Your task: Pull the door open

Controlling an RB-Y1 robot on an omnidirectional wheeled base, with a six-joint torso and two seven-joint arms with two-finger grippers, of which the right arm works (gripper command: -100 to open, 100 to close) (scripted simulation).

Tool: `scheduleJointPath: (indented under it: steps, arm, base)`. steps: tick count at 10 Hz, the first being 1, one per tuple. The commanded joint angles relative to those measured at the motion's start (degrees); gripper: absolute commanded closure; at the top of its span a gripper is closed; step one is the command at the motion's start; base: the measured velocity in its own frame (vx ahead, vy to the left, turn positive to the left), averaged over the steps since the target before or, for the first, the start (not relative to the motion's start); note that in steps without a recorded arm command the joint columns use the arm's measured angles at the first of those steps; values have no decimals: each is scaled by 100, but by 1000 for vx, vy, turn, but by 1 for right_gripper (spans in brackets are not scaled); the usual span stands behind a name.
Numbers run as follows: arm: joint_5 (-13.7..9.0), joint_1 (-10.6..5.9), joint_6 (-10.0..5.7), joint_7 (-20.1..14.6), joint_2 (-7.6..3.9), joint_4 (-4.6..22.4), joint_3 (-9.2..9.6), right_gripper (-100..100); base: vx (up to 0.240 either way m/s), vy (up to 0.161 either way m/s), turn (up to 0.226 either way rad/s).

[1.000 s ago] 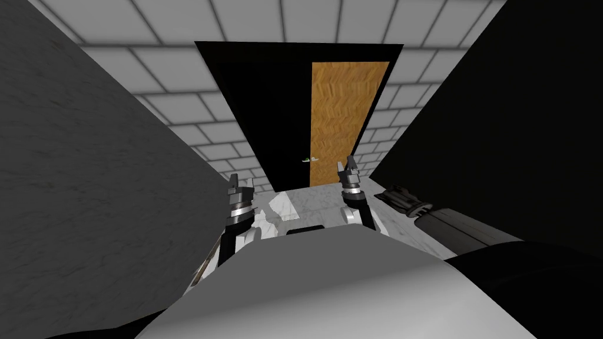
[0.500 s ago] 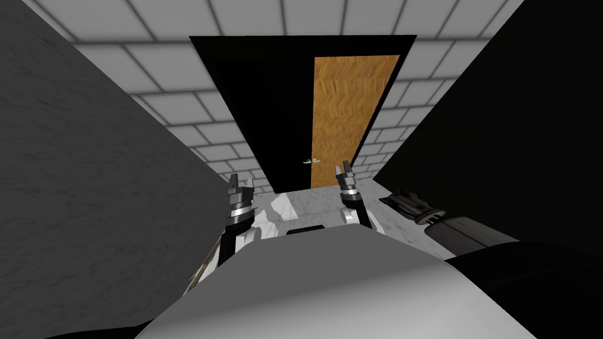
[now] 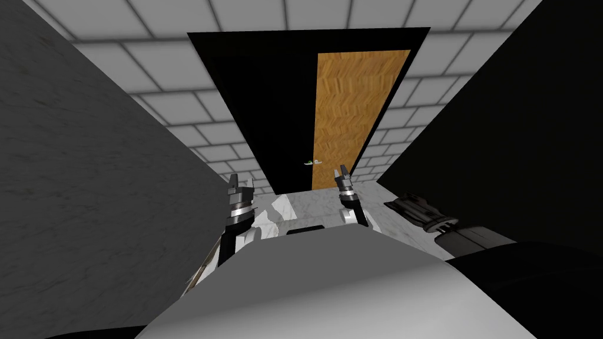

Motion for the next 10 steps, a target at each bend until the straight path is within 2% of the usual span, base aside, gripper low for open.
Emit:
scheduleJointPath:
  steps: [1,10]
  arm:
    - [-26,-28,-22,-31,-30,196,-19,-100]
    - [-193,-312,-306,-203,-202,1606,-175,-100]
  base:
    - [99,-2,38]
    - [98,-20,48]
